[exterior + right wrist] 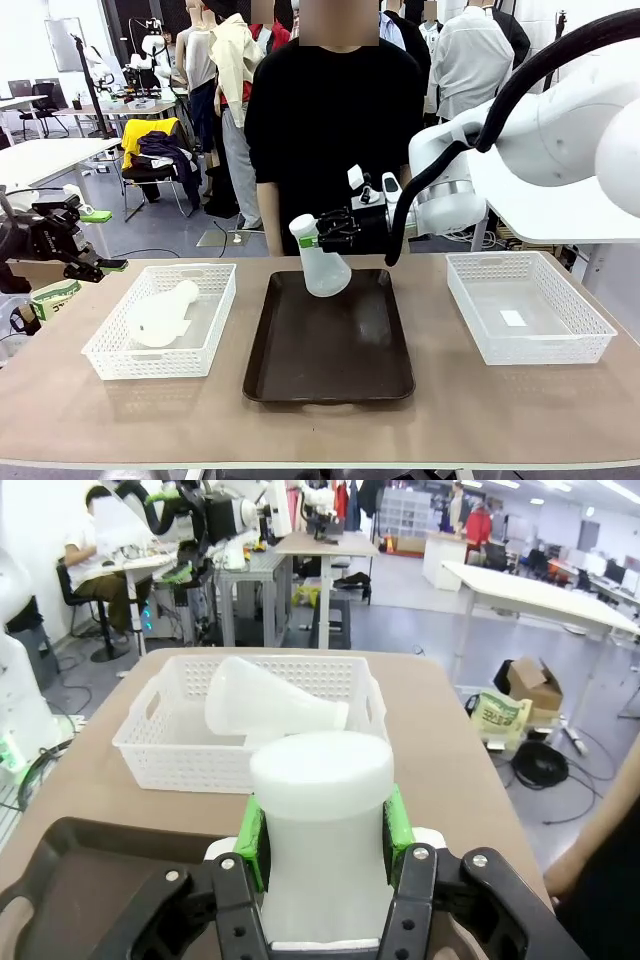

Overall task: Prepare the laboratory tools.
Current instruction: Place the picked Big flask upright in the Handle tray as instructed by the person.

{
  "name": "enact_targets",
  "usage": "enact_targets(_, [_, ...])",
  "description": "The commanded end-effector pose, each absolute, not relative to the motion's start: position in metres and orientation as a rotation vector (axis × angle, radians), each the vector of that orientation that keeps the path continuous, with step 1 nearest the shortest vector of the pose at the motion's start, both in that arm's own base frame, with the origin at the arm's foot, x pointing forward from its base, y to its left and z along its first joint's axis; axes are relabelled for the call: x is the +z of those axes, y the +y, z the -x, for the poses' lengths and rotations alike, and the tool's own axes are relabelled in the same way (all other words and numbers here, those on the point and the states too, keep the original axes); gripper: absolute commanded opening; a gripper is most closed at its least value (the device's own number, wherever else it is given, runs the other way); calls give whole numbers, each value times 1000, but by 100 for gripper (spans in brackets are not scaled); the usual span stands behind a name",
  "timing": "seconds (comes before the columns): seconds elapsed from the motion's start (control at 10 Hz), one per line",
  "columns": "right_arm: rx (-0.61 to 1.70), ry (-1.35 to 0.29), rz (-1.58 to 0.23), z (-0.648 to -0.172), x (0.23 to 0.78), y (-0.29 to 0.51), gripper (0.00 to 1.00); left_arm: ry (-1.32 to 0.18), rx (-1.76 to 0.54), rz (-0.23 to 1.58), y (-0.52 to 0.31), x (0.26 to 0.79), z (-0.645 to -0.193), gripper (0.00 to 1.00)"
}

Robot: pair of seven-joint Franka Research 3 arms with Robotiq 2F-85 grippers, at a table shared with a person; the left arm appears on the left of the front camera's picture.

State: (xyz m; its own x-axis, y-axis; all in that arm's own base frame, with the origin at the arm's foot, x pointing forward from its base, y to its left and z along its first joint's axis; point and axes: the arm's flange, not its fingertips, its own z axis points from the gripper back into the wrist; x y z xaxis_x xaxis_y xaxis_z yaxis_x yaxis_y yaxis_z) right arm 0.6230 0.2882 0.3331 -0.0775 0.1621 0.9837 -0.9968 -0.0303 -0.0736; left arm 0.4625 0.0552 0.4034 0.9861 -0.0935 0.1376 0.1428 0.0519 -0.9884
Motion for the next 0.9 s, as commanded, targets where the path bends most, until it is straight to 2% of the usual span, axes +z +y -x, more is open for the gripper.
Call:
enact_targets(0.0, [1330, -1151, -1112, -638, 323, 299, 0, -49, -179, 1501, 55, 405, -463, 100])
enact_targets(0.5, [1231, -1151, -1173, -644, 294, 293, 0, -49, -179, 1501, 55, 405, -463, 100])
enact_targets(0.8, [1165, -1152, -1167, -642, 288, 287, 58, -49, -179, 1501, 55, 405, -463, 100])
